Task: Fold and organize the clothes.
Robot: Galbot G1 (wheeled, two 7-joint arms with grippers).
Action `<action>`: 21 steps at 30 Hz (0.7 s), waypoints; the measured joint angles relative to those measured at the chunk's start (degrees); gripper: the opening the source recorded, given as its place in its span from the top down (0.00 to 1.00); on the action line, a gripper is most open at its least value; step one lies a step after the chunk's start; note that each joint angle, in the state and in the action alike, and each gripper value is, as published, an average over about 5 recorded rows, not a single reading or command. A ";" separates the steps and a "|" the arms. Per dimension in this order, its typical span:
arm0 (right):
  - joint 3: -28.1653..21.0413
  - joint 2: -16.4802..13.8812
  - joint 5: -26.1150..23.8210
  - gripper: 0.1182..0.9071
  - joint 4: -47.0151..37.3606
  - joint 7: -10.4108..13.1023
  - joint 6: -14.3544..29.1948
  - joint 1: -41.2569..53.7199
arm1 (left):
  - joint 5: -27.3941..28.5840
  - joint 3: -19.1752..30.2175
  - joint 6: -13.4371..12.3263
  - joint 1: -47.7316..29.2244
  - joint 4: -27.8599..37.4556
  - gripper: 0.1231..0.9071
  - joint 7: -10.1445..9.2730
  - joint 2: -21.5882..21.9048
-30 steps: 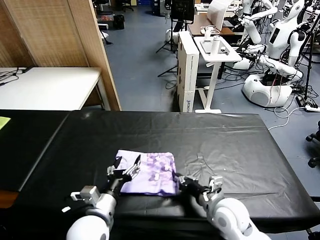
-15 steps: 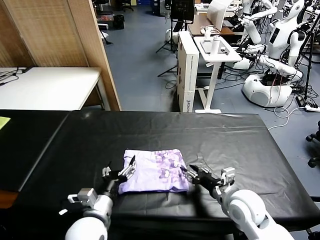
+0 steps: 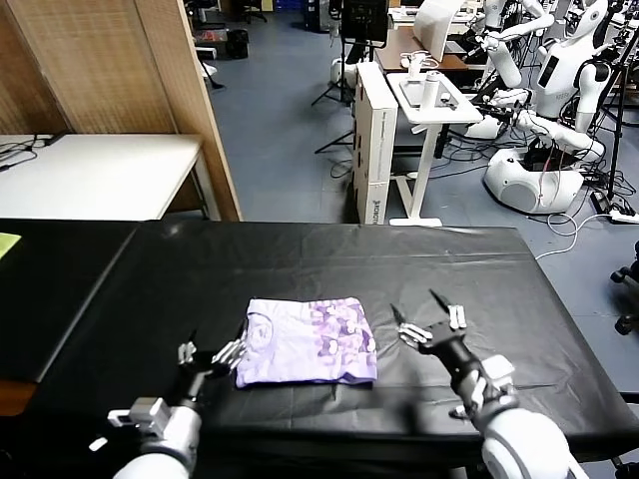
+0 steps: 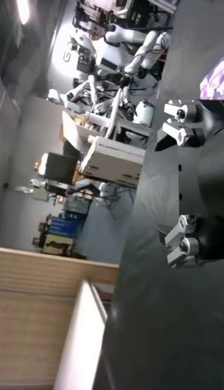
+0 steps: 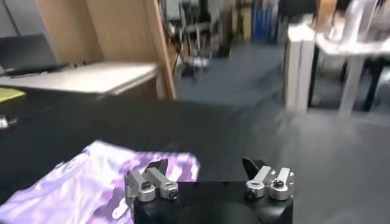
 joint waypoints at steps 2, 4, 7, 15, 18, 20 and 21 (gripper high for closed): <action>1.25 0.82 -2.24 0.00 0.72 0.61 3.03 -3.52 | -0.10 -0.41 0.14 1.53 -0.78 0.00 -0.86 1.56; 2.42 1.62 -3.89 0.00 1.27 0.79 5.57 -7.14 | 0.05 -0.65 0.16 3.40 -1.56 0.00 -1.25 2.79; 4.31 2.66 -5.17 0.00 2.15 0.64 8.45 -12.63 | 0.39 -0.73 -0.02 6.58 -2.65 0.00 -1.44 3.77; 8.54 4.01 -5.57 0.00 5.19 2.60 10.74 -24.85 | 0.60 -0.37 -0.40 14.05 -5.64 0.00 -3.92 4.90; 9.26 4.69 -5.50 0.00 6.33 3.90 10.85 -27.89 | 0.29 -0.76 -0.82 16.08 -6.63 0.00 -4.03 5.11; 9.55 5.08 -5.48 0.00 6.80 4.41 10.93 -29.34 | 0.19 -1.05 -0.90 17.09 -6.98 0.00 -3.65 5.28; 9.65 5.27 -5.47 0.00 6.99 4.61 10.95 -29.90 | 0.17 -1.16 -0.86 17.41 -7.07 0.00 -3.49 5.36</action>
